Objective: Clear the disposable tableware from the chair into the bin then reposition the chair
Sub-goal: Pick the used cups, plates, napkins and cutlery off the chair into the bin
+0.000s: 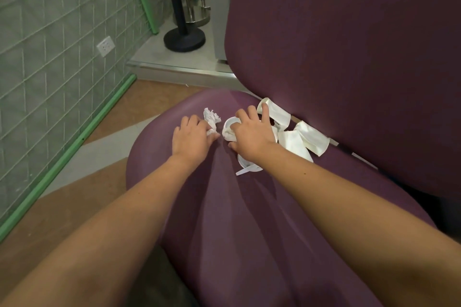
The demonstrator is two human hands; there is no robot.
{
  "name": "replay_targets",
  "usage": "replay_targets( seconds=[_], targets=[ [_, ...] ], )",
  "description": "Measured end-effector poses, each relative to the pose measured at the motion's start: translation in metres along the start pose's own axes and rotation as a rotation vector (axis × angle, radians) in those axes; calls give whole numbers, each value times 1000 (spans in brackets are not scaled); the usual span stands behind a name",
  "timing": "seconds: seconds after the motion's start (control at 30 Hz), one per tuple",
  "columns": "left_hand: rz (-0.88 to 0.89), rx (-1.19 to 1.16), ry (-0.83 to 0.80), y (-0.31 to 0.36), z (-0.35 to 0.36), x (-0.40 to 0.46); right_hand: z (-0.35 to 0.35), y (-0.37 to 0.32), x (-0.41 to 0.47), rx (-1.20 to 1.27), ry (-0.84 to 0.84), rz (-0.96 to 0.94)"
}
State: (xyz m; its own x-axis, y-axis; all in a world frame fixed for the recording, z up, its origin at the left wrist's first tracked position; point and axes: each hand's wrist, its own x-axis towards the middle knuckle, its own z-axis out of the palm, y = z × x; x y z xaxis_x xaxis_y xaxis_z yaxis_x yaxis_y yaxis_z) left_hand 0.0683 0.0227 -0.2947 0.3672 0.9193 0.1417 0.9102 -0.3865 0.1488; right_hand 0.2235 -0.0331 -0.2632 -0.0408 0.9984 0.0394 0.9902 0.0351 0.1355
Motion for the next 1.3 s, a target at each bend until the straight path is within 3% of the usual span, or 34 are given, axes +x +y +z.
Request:
replay_targets(
  seconds=[0.1,0.27,0.33,0.43,0.5,0.7,0.8,0.87,1.0,1.17,1.3],
  targets=[
    [-55,-158,-1,0,-4,-6,6,-4,0,22,48,30],
    [-167,-553,-10,-1,-17,-19,1,-13,-8,304,179,148],
    [-222,-660,-18,5,-24,-25,-11,-13,-12,491,231,235],
    [-261,-806,-45,13,-28,-28,-31,-7,-17,1043,245,350],
    [-232,-925,-76,19,-32,-32,-46,-1,-21,1335,259,444],
    [61,-1094,-185,60,-63,-49,-78,18,-43,1768,205,527],
    [69,-1059,-177,73,-68,-50,-85,28,-59,1805,265,549],
    [31,-1067,-178,83,-71,-51,-85,36,-74,1707,333,551],
    [-112,-1299,-255,124,-84,-60,-79,47,-114,1378,379,545],
    [-190,-1541,-436,176,-88,-80,-69,45,-167,1370,375,536],
    [-42,-1538,-562,220,-77,-100,-57,67,-210,1215,595,718]
  ],
)
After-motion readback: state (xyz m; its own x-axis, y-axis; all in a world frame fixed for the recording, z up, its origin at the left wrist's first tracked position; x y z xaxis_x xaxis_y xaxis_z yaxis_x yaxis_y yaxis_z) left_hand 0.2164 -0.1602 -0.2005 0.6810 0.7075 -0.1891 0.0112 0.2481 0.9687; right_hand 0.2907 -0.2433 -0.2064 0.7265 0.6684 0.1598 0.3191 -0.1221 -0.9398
